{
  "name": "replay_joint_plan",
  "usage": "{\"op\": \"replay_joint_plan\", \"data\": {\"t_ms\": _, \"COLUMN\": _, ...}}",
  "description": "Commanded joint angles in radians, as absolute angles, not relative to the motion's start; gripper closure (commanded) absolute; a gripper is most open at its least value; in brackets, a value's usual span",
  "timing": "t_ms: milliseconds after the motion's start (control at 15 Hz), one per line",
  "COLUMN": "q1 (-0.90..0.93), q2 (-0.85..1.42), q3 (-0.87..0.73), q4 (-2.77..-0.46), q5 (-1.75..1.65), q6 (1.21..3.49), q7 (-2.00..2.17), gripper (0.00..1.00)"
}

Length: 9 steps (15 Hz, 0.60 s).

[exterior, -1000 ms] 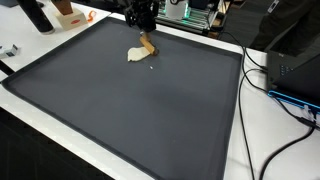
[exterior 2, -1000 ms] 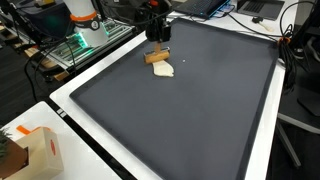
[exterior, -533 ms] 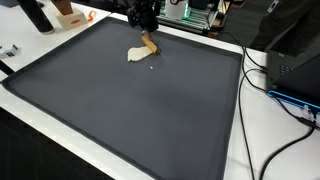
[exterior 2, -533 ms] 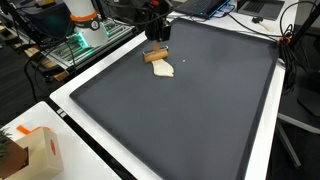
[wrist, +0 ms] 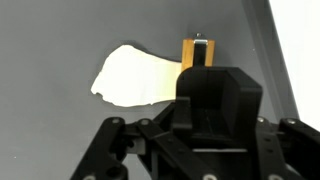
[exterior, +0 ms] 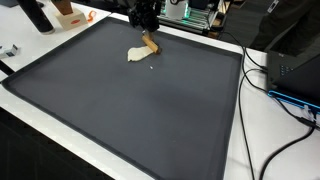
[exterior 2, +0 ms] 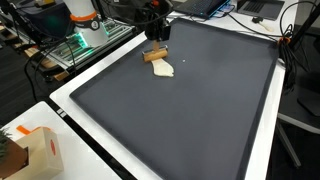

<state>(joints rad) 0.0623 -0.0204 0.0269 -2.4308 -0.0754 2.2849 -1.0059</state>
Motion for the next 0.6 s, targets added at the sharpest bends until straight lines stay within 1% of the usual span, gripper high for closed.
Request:
{"op": "replay_joint_plan", "data": {"t_ms": 0, "q1": 0.055, "q2": 0.022, "q3": 0.031, "q4": -2.461, "q5": -0.112, "q6": 2.293, "q7": -0.958, "gripper": 0.79}}
{"op": "replay_joint_plan", "data": {"t_ms": 533, "q1": 0.044, "q2": 0.001, "q3": 0.024, "q4": -2.488, "q5": -0.165, "q6": 2.419, "q7": -0.831, "gripper": 0.79}}
